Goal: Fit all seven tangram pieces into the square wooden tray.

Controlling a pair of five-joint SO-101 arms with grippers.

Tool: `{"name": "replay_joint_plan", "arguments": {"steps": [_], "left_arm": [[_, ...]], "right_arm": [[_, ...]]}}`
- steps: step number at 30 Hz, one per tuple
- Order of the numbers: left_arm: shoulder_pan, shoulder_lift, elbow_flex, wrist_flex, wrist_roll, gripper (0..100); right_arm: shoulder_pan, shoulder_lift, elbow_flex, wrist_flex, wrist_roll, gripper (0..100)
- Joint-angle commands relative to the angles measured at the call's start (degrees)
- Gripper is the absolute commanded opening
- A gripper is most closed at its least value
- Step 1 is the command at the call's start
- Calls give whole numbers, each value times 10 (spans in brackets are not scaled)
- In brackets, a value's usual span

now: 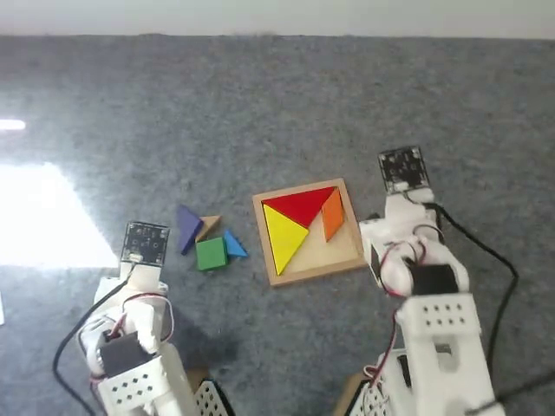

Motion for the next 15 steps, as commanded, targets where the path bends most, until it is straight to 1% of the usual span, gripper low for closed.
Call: {"name": "replay_joint_plan", "arguments": {"steps": [1, 3, 5, 8, 10, 12, 15], "left_arm": [[14, -1, -4, -32, 4, 15], [11, -1, -5, -55, -19, 15], [14, -1, -12, -70, -51, 15], [11, 2, -50, -68, -27, 16], [11, 3, -77, -43, -19, 24], [11, 4, -80, -44, -20, 64], [11, 4, -91, -39, -23, 137]], "right_arm": [[34, -85, 10, 78, 27, 330], [69, -121, 47, 87, 66, 330], [110, -158, 99, 72, 98, 330], [184, -214, 171, 51, 119, 329], [229, -252, 201, 51, 126, 329], [254, -281, 229, 59, 141, 329], [257, -326, 252, 94, 171, 329]]}}
